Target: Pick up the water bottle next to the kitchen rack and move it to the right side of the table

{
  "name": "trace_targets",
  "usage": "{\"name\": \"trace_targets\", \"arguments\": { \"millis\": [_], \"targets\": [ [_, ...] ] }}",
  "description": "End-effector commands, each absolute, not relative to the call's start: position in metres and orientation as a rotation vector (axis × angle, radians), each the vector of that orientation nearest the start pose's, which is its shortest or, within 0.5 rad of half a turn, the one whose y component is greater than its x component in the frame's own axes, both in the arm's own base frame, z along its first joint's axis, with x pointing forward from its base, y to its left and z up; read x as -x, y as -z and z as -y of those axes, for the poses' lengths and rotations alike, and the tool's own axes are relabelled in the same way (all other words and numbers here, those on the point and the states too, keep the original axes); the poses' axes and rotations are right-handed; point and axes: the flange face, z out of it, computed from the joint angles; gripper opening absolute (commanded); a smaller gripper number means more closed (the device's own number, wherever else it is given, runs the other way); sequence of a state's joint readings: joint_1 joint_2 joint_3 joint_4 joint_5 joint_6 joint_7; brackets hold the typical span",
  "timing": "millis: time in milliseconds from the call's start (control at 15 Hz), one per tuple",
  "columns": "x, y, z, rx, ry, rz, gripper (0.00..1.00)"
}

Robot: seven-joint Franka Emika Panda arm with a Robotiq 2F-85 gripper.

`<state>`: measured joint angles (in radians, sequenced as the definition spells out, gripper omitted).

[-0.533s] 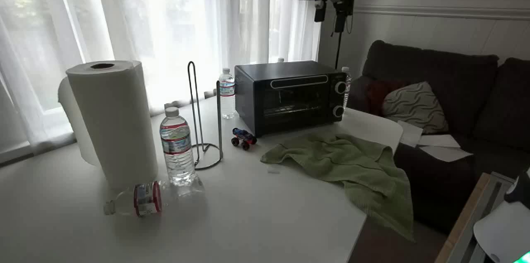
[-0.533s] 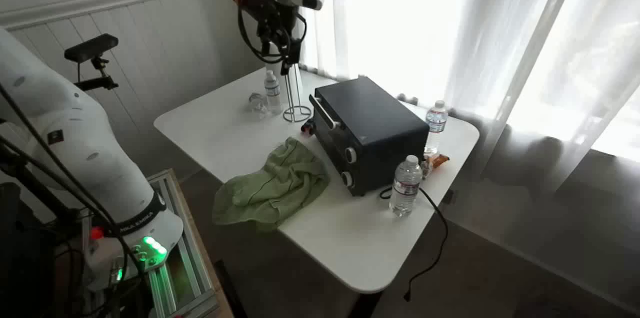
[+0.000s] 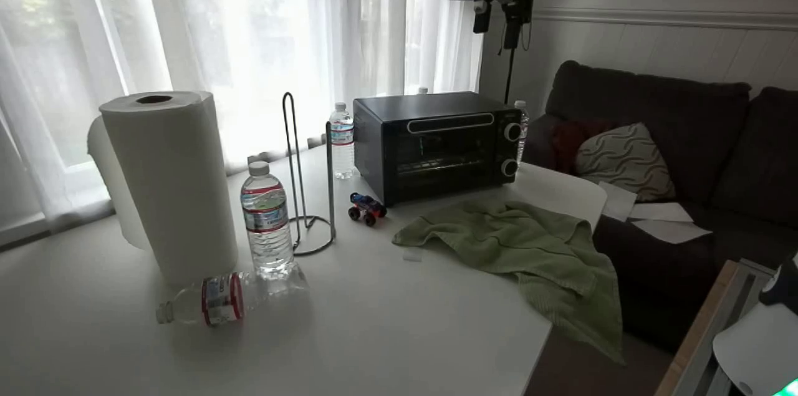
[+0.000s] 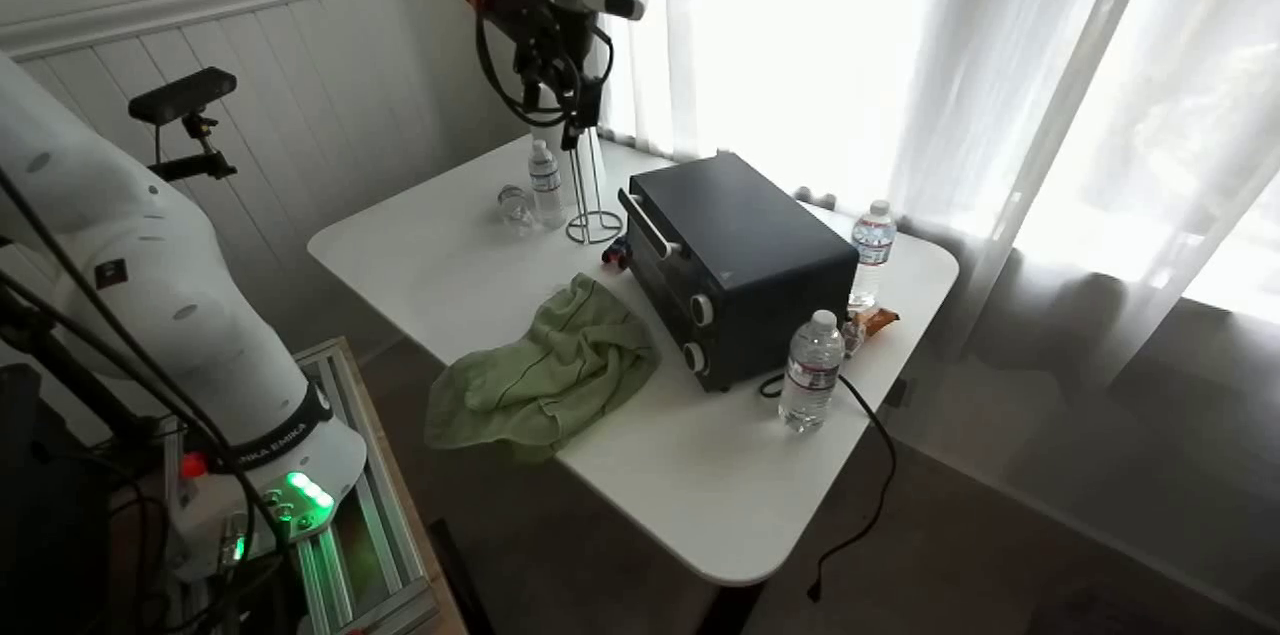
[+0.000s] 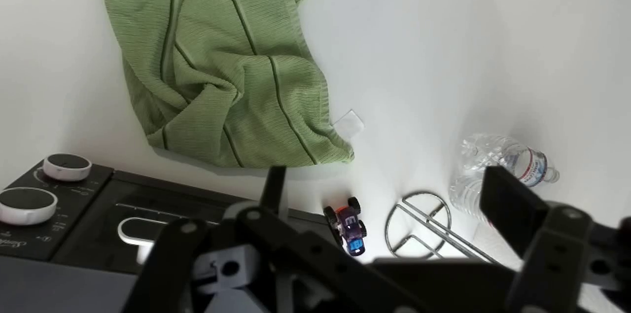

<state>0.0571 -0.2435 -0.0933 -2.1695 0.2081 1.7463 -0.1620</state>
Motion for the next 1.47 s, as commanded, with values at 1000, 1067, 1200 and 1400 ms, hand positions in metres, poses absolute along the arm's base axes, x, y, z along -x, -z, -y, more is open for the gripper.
{"name": "trace_targets", "arguments": {
  "millis": [1000, 1067, 1200, 1400],
  "targets": [
    [-0.461, -0.485, 0.0, 2.891, -0.231, 0.109, 1.0],
    [-0.461, -0.485, 0.0, 2.891, -0.231, 0.109, 1.0],
    [-0.461, -0.485, 0.0, 2.891, -0.231, 0.109, 1.0],
    [-0.464, -0.492, -0.012, 2.893, -0.241, 0.111, 1.0]
  ]
}}
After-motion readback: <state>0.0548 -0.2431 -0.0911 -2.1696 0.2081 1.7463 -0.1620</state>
